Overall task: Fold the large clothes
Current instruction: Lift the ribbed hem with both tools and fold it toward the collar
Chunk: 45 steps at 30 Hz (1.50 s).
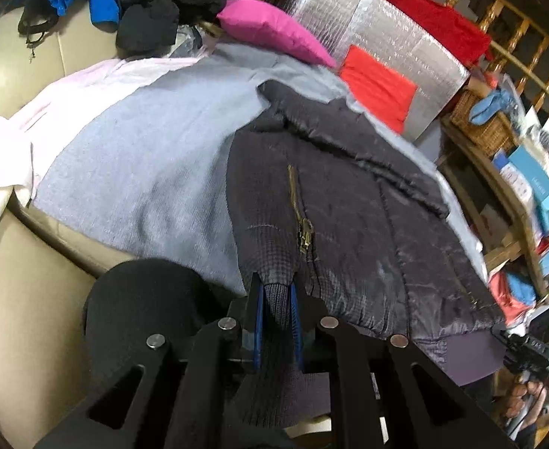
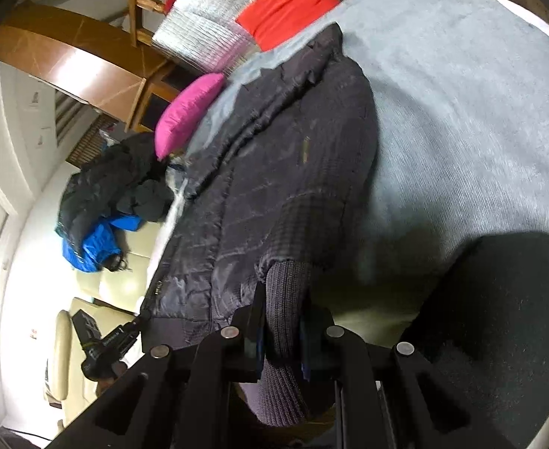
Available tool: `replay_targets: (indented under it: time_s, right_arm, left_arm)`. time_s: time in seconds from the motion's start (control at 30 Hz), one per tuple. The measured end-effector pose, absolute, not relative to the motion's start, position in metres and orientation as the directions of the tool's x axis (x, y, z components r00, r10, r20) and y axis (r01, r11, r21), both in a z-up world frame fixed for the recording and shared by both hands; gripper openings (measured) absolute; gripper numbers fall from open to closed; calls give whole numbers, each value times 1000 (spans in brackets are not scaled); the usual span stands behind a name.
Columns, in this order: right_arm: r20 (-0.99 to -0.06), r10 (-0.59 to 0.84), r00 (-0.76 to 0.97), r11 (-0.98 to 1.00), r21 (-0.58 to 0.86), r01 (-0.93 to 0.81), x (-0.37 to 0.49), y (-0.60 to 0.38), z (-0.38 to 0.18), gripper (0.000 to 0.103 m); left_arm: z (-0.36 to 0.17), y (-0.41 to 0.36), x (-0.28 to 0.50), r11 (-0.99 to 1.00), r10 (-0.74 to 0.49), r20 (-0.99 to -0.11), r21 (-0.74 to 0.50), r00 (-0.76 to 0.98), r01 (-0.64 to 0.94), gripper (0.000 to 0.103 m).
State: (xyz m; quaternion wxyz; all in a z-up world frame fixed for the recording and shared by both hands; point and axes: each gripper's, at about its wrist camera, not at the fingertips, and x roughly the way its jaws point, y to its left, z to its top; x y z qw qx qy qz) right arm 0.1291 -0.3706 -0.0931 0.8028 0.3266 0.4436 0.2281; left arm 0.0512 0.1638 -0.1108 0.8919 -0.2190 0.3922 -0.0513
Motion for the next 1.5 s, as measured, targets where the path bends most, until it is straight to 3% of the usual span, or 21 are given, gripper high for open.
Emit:
replay_targets:
  time_s: [0.17,0.33,0.47,0.7,0.87,1.5]
  right_arm:
    - [-564,665,489,673,736,-67,134,-373,-100,15]
    - [-519,688,507,640,763,-88,133,-377,-89,15]
    - [-524,687,503,645,759,-89,141,-380,-90,15]
    - [-490,700,519,630,766,-126,145,-375,-74,15]
    - [-465,711,528,617,773,-151,152,-376,-65,15]
    - [-398,712,578,602,770,-212,222,-367,-25,15]
  left_arm:
    - [-122,169,57,888,-275,-711,-446,647,-113,13]
    - [-93,166,51,902,-265,-642,-428,720,-49,14]
    - [-105,165,66,911,-251,-704,-404,664,-84,13]
    - [-77,167,64,906,-257,-636,-420,727,-47,14]
    - [-79,173,74,889,-272,-643,-453,716,-69,14]
    - [-38,148,148,943,-135,-663,-315,736,-110,14]
